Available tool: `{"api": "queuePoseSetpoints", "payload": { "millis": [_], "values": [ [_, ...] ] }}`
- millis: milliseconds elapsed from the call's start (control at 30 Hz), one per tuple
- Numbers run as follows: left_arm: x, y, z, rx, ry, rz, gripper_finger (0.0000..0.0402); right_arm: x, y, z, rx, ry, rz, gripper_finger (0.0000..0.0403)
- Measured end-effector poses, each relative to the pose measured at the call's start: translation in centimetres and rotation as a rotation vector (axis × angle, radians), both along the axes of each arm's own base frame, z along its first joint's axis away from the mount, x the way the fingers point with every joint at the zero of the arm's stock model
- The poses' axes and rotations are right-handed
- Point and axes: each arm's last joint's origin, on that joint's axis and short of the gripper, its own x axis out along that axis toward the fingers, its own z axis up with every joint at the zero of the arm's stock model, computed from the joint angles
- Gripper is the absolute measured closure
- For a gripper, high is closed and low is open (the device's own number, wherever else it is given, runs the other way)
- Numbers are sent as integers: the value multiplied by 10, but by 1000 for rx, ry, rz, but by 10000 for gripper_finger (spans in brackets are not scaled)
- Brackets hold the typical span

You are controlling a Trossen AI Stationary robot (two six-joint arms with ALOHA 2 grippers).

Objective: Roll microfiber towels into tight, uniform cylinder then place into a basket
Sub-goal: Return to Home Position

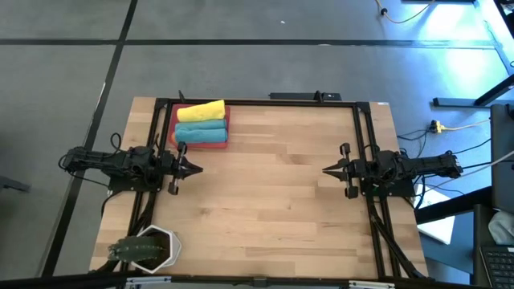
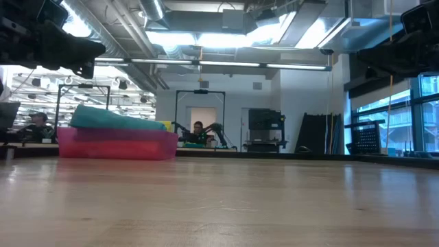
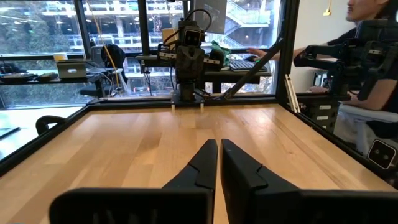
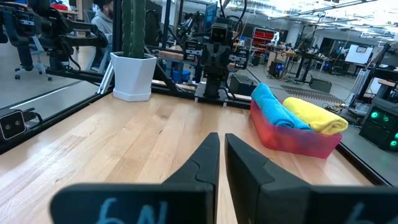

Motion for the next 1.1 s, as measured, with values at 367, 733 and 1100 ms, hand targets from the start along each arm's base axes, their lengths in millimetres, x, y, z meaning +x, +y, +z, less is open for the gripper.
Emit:
{"api": "queuePoseSetpoints", "payload": {
  "millis": [367, 733, 1100],
  "values": [
    [0, 0, 0, 0, 0, 0, 398, 0, 0, 0, 0, 0, 0, 373],
    [0, 0, 0, 0, 0, 0, 384, 0, 0, 0, 0, 0, 0, 373],
    [0, 0, 0, 0, 0, 0, 397, 0, 0, 0, 0, 0, 0, 373]
  ]
}}
